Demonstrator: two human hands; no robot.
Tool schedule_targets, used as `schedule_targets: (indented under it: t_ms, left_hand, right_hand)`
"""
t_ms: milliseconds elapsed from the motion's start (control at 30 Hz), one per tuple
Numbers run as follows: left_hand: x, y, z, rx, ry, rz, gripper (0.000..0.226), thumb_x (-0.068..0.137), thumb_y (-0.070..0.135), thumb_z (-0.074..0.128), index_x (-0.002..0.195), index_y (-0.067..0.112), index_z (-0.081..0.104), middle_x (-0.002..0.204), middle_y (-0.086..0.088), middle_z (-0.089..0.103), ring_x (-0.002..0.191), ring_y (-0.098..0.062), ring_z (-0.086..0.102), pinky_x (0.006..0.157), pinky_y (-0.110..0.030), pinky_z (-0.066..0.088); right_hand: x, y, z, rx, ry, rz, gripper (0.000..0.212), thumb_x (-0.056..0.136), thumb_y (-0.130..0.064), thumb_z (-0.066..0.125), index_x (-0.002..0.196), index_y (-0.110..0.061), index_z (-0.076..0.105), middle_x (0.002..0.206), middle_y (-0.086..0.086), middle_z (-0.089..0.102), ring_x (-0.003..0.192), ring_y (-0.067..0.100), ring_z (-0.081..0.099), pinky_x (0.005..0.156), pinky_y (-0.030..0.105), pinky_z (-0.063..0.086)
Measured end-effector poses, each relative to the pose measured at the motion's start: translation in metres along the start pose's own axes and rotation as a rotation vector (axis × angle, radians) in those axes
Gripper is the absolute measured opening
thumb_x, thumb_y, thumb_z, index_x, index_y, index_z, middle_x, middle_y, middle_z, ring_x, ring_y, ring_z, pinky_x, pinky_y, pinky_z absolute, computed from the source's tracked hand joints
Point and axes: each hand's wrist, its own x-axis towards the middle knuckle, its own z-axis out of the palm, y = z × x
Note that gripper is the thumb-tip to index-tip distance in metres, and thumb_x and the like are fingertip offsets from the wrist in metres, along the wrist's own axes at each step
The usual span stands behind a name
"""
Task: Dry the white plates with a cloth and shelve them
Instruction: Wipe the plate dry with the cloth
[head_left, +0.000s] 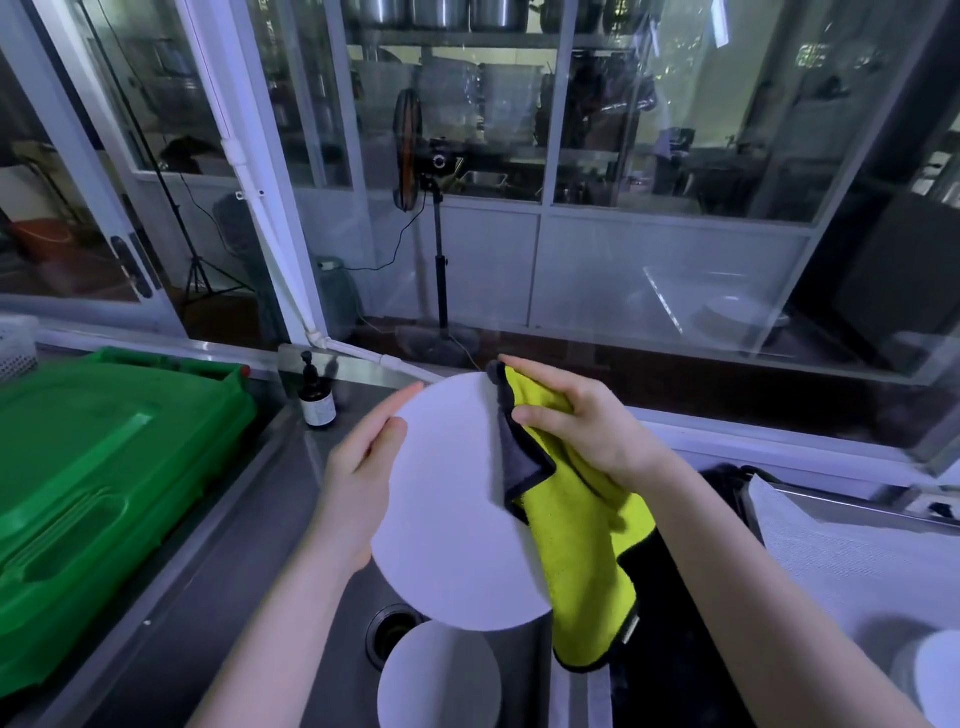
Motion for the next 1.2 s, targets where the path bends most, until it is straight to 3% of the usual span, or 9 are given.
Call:
schedule_targets:
  t_ms: [133,267,467,633,733,833,933,1067,1200]
  left_hand:
    - [-0.010,-0.008,0.007,-0.189,0.221,-0.045,0.035,0.106,0.027,0.046,0.118,0.049,0.070,0.118,0.026,0.070,0.105,0.006,0.067,0.082,-0.022,0.054]
    - [-0.011,-0.010,0.013,-0.268,0.299,-0.112,0.034,0.107,0.028,0.046,0.115,0.051,0.070,0.117,0.025,0.071,0.113,-0.004,0.066,0.084,-0.026,0.054]
    - [0.022,0.012,-0.017,0.096,-0.093,0.066,0.038,0.104,0.025,0.047,0.120,0.053,0.067,0.130,0.026,0.065,0.130,-0.002,0.052,0.113,-0.035,0.039]
    - [0.038,0.036,-0.018,0.380,-0.497,0.130,0.037,0.104,0.029,0.050,0.122,0.059,0.062,0.130,0.036,0.059,0.126,0.018,0.045,0.099,-0.013,0.035]
    - [0.033,0.032,-0.016,0.311,-0.344,0.087,0.035,0.099,0.035,0.058,0.123,0.061,0.060,0.118,0.034,0.063,0.111,0.016,0.052,0.093,-0.015,0.037]
    - [0.015,0.017,-0.015,0.153,-0.060,0.042,0.027,0.087,0.044,0.064,0.112,0.054,0.069,0.101,0.033,0.068,0.095,0.011,0.060,0.081,-0.018,0.041]
    - [-0.013,-0.012,-0.002,-0.047,0.168,-0.061,0.023,0.084,0.043,0.068,0.106,0.042,0.071,0.106,0.022,0.073,0.107,-0.002,0.066,0.082,-0.025,0.047]
    - [-0.035,-0.038,0.025,-0.220,0.279,-0.119,0.028,0.098,0.036,0.064,0.121,0.049,0.060,0.121,0.025,0.068,0.119,0.006,0.058,0.106,-0.033,0.043]
    - [-0.020,-0.035,0.014,-0.056,0.219,-0.060,0.023,0.103,0.033,0.057,0.119,0.049,0.061,0.116,0.025,0.070,0.114,0.004,0.062,0.102,-0.034,0.047]
  right_hand:
    - [-0.024,0.019,0.027,0.261,0.318,0.087,0.055,0.091,-0.009,0.066,0.138,-0.033,0.051,0.136,-0.019,0.056,0.125,-0.009,0.048,0.108,0.016,0.037]
    - [-0.046,0.038,0.065,0.576,0.496,0.206,0.055,0.092,-0.015,0.067,0.137,-0.040,0.049,0.132,-0.013,0.062,0.122,0.008,0.058,0.104,0.036,0.047]
    - [-0.020,0.019,0.024,0.470,0.205,0.172,0.024,0.090,-0.016,0.068,0.113,-0.025,0.069,0.113,0.005,0.073,0.108,0.024,0.067,0.096,0.041,0.052]
    - [0.001,-0.004,0.013,0.171,-0.123,0.090,0.019,0.090,-0.015,0.068,0.107,-0.007,0.068,0.096,0.006,0.072,0.088,0.013,0.063,0.085,0.032,0.052]
    - [-0.001,-0.001,0.014,0.239,-0.094,0.077,0.023,0.090,-0.015,0.068,0.108,0.000,0.066,0.105,0.020,0.070,0.093,0.020,0.061,0.088,0.043,0.051]
    - [-0.013,0.011,0.018,0.334,-0.032,0.094,0.023,0.083,-0.023,0.072,0.103,-0.011,0.071,0.097,0.009,0.072,0.089,0.019,0.065,0.081,0.034,0.053]
    - [-0.027,0.027,0.030,0.527,0.272,0.188,0.024,0.083,-0.022,0.072,0.105,-0.014,0.073,0.104,0.015,0.074,0.093,0.025,0.069,0.086,0.042,0.055]
    - [-0.043,0.035,0.062,0.802,0.561,0.333,0.022,0.082,-0.025,0.073,0.102,-0.015,0.074,0.102,0.014,0.074,0.094,0.029,0.071,0.082,0.041,0.058]
    - [-0.045,0.032,0.063,0.741,0.547,0.376,0.029,0.078,-0.031,0.075,0.098,-0.010,0.073,0.100,0.017,0.074,0.095,0.033,0.070,0.088,0.049,0.055]
